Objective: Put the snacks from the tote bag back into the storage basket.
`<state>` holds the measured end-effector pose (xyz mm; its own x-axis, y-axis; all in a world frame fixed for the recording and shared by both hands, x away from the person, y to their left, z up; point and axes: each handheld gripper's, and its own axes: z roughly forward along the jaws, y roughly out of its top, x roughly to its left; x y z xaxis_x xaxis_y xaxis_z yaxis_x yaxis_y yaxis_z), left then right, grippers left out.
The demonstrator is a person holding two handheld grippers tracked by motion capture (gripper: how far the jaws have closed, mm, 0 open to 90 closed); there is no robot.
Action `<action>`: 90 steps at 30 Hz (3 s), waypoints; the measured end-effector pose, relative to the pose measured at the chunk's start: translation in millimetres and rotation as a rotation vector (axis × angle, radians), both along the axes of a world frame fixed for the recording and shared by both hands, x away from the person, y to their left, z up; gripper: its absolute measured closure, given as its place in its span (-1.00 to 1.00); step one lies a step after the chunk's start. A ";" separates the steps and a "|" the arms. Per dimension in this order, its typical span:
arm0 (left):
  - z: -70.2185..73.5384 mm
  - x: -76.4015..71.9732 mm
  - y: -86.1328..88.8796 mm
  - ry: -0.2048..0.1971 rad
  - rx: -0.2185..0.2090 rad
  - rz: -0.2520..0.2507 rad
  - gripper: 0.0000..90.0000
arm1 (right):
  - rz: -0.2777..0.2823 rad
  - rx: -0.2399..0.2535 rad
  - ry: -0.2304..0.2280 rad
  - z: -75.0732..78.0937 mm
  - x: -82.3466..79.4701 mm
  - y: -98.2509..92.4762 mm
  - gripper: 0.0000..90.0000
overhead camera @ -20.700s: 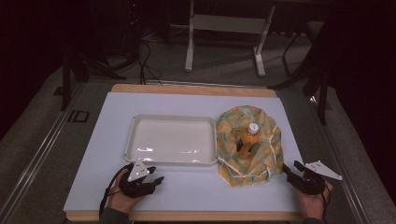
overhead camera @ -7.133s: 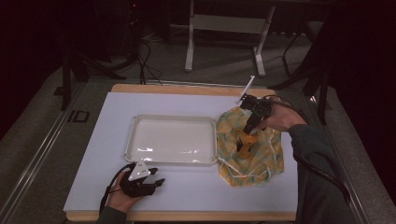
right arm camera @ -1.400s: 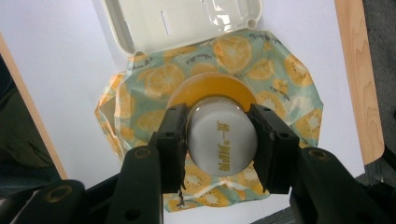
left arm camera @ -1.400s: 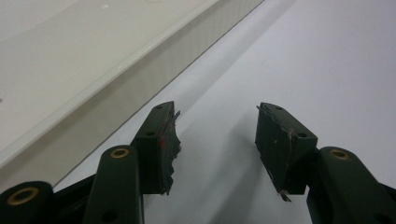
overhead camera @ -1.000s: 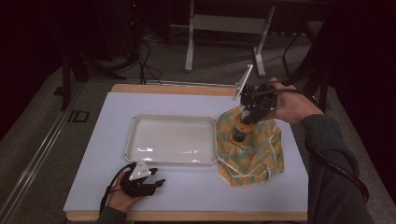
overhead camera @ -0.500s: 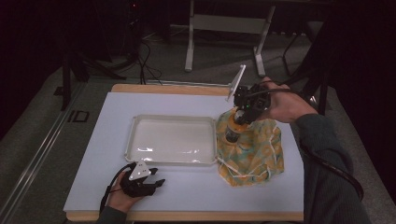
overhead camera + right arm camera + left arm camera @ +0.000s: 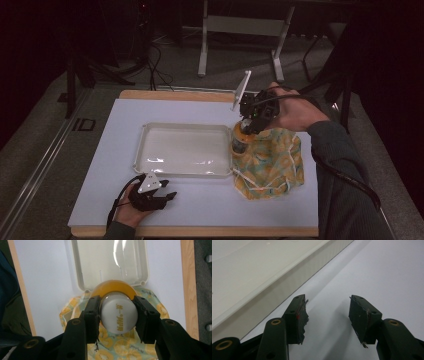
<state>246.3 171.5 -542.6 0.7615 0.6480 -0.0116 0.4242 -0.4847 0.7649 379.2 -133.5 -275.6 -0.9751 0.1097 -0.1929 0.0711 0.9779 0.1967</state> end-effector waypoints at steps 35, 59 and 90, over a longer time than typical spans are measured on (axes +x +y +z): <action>0.0 -0.1 0.0 0.000 -0.002 0.000 0.06 | 0.087 -0.005 0.058 -39.3 -0.6 33.9 0.31; -0.1 0.0 0.1 -0.001 -0.004 0.000 0.06 | 0.126 -0.043 0.110 -70.7 0.5 55.7 0.31; 0.0 -0.1 0.0 -0.001 0.000 -0.001 0.05 | 0.093 -0.011 0.157 -84.0 6.9 51.5 0.21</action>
<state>246.2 171.5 -542.6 0.7622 0.6473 -0.0109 0.4232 -0.4855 0.7650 386.1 -82.0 -359.5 -0.9991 0.0164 -0.0384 0.0092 0.9838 0.1792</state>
